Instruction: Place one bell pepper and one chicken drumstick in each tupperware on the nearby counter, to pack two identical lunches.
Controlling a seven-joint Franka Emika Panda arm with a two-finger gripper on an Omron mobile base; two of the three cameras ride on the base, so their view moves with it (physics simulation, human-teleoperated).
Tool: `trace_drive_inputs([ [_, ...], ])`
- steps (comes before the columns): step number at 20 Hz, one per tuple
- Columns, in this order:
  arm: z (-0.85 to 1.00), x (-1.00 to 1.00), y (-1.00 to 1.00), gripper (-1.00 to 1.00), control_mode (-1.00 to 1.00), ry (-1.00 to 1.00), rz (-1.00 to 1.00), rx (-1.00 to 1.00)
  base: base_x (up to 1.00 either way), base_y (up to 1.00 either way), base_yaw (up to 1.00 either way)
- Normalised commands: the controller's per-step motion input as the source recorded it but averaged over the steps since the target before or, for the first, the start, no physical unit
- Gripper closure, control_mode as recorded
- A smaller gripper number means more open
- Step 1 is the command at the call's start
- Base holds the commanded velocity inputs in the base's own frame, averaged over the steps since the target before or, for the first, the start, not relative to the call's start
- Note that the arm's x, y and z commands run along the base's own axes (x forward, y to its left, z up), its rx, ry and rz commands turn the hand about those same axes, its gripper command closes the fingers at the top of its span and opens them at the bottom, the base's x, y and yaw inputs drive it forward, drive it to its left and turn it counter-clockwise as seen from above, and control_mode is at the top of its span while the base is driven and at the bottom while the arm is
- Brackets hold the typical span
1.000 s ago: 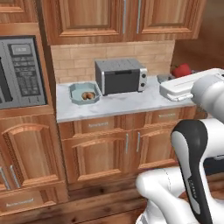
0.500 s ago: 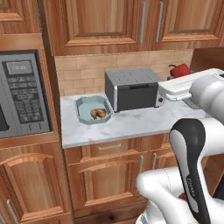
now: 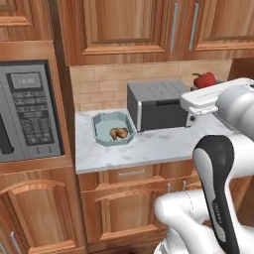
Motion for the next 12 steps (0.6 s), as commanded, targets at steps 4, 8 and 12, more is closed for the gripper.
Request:
trace_drive_inputs([
  [4, 0.00, 0.00, 0.00, 1.00, 1.00, 0.00, 0.00, 0.00, 0.65, 0.00, 0.20],
  [8, 0.00, 0.00, 0.00, 1.00, 1.00, 0.00, 0.00, 0.00, 0.76, 0.00, 0.20],
  [12, 0.00, 0.00, 0.00, 1.00, 1.00, 0.00, 0.00, 0.00, 0.58, 0.07, 0.18],
])
